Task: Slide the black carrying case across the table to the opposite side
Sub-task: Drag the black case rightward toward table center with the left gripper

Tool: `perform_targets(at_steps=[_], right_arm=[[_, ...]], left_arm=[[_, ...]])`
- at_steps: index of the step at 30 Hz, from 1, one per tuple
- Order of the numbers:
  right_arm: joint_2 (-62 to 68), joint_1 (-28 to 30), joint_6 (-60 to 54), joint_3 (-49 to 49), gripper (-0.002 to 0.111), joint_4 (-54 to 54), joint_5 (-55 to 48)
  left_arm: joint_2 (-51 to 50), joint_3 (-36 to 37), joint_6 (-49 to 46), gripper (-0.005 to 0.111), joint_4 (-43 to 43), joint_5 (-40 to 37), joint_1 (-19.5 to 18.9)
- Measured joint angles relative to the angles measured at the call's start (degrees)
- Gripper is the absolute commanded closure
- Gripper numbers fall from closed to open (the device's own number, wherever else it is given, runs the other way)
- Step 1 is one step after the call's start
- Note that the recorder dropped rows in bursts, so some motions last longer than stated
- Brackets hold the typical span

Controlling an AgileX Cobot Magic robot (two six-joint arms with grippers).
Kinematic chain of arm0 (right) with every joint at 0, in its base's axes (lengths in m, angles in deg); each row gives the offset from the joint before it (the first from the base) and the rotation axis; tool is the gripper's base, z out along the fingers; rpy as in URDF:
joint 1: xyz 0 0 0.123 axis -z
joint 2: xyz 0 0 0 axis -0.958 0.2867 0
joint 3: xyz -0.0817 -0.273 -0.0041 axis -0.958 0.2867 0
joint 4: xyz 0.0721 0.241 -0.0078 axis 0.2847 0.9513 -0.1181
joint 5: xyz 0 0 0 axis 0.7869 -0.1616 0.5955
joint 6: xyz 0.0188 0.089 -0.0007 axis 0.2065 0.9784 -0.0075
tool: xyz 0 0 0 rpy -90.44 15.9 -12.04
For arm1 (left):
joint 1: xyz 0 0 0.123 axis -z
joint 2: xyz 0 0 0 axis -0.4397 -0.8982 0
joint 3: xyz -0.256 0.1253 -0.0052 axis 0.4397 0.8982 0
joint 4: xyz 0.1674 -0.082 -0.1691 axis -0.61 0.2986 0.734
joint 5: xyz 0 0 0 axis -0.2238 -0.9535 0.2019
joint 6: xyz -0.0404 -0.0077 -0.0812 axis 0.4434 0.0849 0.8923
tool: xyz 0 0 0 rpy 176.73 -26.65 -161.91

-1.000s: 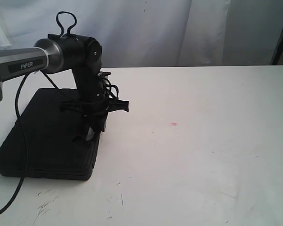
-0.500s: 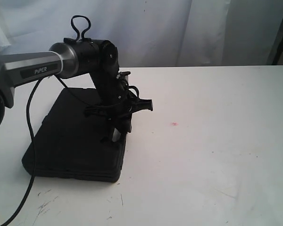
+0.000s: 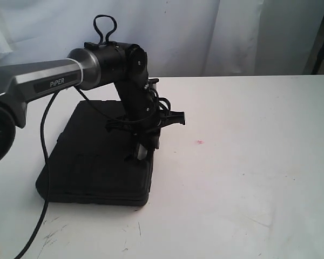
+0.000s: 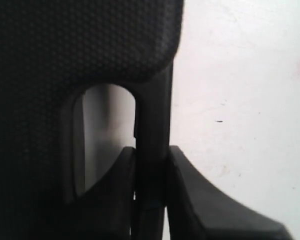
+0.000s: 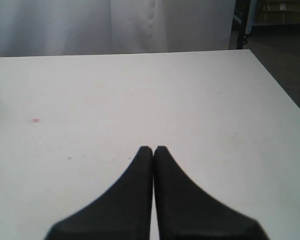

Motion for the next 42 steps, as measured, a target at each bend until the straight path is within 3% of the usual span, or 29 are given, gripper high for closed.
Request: perform_targets(at_steps=[42], right_arm=[[0.0,0.0,0.0,0.0,0.108,0.0,0.0]], left_arm=[[-1.8,-0.5,3.5,0.107,5.7,10.9,4.0]])
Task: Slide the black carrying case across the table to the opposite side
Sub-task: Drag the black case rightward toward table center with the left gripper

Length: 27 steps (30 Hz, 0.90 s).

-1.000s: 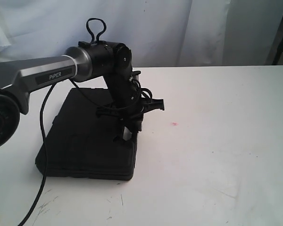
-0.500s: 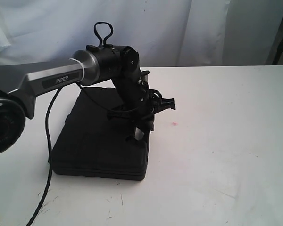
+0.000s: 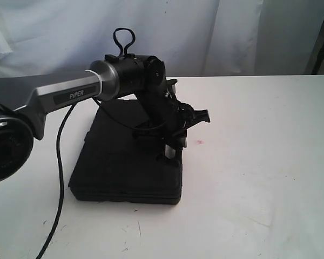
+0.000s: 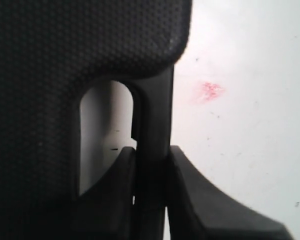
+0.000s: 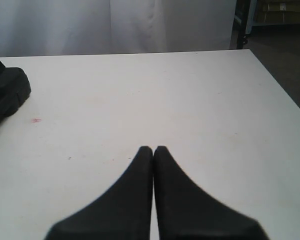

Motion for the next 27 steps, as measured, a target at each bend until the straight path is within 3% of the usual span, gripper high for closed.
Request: perform_targets(at_steps=[27], right_arm=[[0.0,0.0,0.0,0.0,0.108,0.1,0.0]], left_arm=[[-1.0,0.0,-1.1,0.105,3.8,5.1,1.8]])
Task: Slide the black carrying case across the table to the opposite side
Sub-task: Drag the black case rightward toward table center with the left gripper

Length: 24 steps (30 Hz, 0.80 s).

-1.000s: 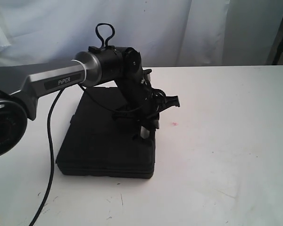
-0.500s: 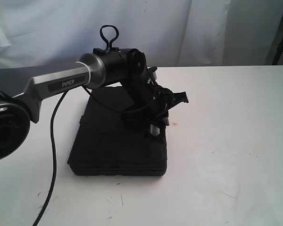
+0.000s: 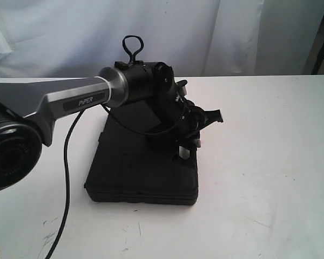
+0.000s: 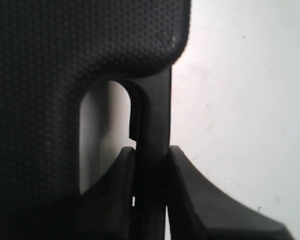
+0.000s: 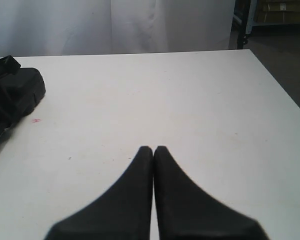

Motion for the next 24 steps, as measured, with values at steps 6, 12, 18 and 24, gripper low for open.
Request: perform_targets(at_steps=[6,12,18,24], right_arm=[[0.0,0.0,0.0,0.0,0.108,0.1,0.0],[0.0,0.0,0.0,0.0,0.108,0.2,0.0],[0.0,0.0,0.0,0.0,0.108,0.2,0.0],[0.0,0.0,0.0,0.0,0.108,0.2,0.0]], left_arm=[[0.0,0.0,-0.4,0.087,0.2,0.4,0.0],[0.0,0.0,-1.9,0.072,0.6,0.5,0.0],[0.0,-0.1,-2.7,0.052,0.7,0.8,0.3],[0.0,-0.4,-3.0,0.049,0.7,0.8,0.5]])
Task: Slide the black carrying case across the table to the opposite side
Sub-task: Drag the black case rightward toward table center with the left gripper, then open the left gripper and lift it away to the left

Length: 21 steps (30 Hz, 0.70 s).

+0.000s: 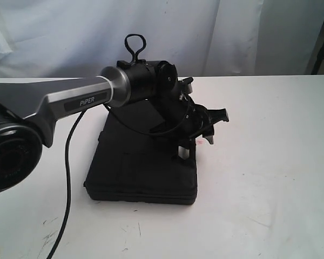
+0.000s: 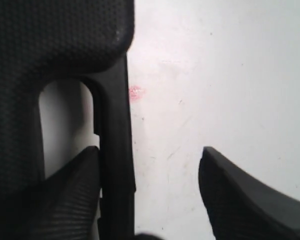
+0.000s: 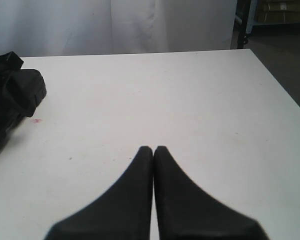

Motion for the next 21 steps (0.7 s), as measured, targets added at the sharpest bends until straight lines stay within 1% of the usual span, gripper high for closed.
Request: perform_targets(at_steps=[4,7,10,13,14,15,17,18,21], right_arm=[[0.0,0.0,0.0,0.0,0.108,0.1,0.0],[0.0,0.0,0.0,0.0,0.108,0.1,0.0],[0.0,0.0,0.0,0.0,0.108,0.1,0.0],[0.0,0.0,0.0,0.0,0.108,0.1,0.0],[0.0,0.0,0.0,0.0,0.108,0.1,0.0],[0.0,0.0,0.0,0.0,0.108,0.1,0.0],[0.0,0.0,0.0,0.0,0.108,0.1,0.0],[0.0,0.0,0.0,0.0,0.108,0.1,0.0],[0.0,0.0,0.0,0.0,0.108,0.1,0.0]], left_arm=[[0.1,0.0,-0.5,0.052,-0.2,-0.2,0.0],[0.7,0.0,-1.2,0.052,-2.0,0.0,0.0],[1.7,-0.1,-1.6,0.052,-2.9,2.5,-0.1],[2.0,-1.9,-2.0,0.054,-3.5,1.8,-0.1],[2.0,-2.7,-2.0,0.06,-4.4,0.7,-0.1],[2.0,-3.8,-2.0,0.071,-5.6,-0.4,-0.1],[2.0,-6.2,-2.0,0.103,-9.6,-3.4,-0.1],[2.3,-7.1,-2.0,0.106,-12.1,-5.0,-0.1],[4.6,-8.0,-2.9,0.107,-19.0,-8.4,-0.3]])
